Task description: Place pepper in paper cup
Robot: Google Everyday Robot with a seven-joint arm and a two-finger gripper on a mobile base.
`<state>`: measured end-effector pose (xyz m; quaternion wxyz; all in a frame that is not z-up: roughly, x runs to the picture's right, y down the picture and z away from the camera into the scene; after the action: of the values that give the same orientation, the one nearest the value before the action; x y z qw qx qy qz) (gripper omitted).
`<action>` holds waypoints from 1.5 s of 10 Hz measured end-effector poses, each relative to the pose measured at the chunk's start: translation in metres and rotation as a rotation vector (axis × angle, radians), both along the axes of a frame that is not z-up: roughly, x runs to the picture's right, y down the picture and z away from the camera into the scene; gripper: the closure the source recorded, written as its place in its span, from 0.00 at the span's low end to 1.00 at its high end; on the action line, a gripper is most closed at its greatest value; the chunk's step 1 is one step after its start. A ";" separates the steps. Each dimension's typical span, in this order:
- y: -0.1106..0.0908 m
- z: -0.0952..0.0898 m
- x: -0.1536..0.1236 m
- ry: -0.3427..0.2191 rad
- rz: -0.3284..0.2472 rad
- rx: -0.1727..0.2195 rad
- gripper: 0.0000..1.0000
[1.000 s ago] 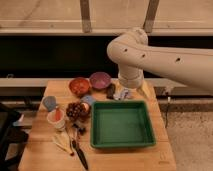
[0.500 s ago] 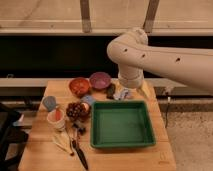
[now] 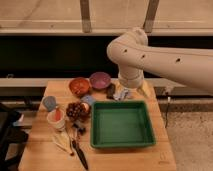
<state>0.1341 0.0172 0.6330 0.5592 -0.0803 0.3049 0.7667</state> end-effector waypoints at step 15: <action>-0.018 0.058 -0.273 -0.380 -0.372 -0.049 0.20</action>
<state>-0.1387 -0.0010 0.6914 0.7355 -0.1788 0.2225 0.6144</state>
